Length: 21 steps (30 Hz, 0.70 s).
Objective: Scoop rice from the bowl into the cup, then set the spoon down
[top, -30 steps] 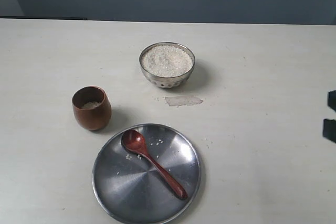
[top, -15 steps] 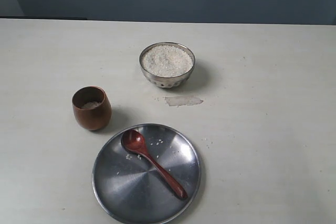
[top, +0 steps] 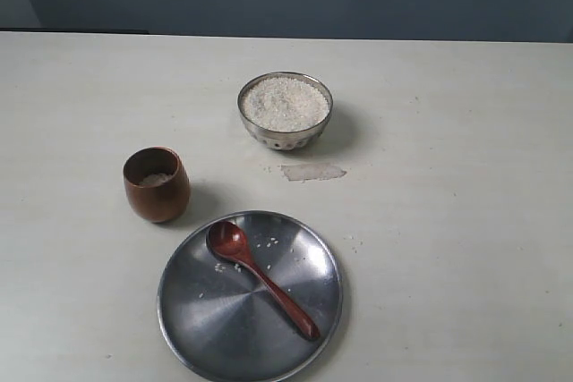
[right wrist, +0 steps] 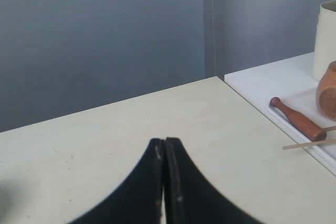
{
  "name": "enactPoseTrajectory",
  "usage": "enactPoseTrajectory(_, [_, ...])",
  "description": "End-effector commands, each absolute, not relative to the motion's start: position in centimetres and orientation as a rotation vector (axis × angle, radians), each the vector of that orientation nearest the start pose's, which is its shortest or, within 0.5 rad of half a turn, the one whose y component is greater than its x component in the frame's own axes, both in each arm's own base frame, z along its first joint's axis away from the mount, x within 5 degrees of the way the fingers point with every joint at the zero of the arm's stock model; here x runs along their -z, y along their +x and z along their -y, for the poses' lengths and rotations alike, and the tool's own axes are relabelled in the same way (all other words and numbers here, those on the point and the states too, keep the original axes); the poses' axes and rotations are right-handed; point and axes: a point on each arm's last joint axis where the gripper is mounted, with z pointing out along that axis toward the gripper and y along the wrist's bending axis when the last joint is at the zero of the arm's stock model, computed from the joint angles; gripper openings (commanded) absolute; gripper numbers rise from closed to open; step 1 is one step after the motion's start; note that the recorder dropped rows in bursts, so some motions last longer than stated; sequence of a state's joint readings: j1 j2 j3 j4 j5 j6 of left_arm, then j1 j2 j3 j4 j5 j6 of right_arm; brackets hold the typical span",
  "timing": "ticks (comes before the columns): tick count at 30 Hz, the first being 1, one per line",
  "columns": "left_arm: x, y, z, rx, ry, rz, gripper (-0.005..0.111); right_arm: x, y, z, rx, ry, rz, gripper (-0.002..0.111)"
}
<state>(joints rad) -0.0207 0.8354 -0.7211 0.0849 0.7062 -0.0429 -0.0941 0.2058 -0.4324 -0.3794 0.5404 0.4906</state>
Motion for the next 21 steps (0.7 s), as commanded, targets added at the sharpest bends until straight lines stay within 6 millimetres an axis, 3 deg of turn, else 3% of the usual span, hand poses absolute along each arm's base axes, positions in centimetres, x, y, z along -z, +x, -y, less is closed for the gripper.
enactPoseTrajectory(1, [-31.5, 15.9, -0.2, -0.065, 0.022, -2.293, 0.000, -30.0, 4.8, 2.2, 0.123, 0.364, -1.717, 0.000])
enactPoseTrajectory(4, [-31.5, 15.9, -0.2, -0.065, 0.022, -2.293, 0.000, -29.8, 4.9, 2.2, 0.122, 0.366, -1.727, 0.000])
enactPoseTrajectory(6, [-31.5, 15.9, -0.2, -0.065, 0.022, -2.293, 0.000, -28.7, 5.3, 2.2, 0.134, 0.346, -1.751, 0.000])
enactPoseTrajectory(9, [-31.5, 15.9, -0.2, -0.065, 0.022, -2.293, 0.000, -26.6, 6.0, 1.6, 0.120, 0.230, -1.802, 0.000])
enactPoseTrajectory(14, [-31.5, 15.9, -0.2, -0.065, 0.022, -2.293, 0.000, -24.9, 6.5, 0.8, 0.132, 0.035, -1.830, 0.000])
enactPoseTrajectory(21, [-31.5, 15.9, -0.2, -0.065, 0.022, -2.293, 0.000, -23.5, 6.7, 0.8, 0.176, -0.011, -1.859, 0.000])
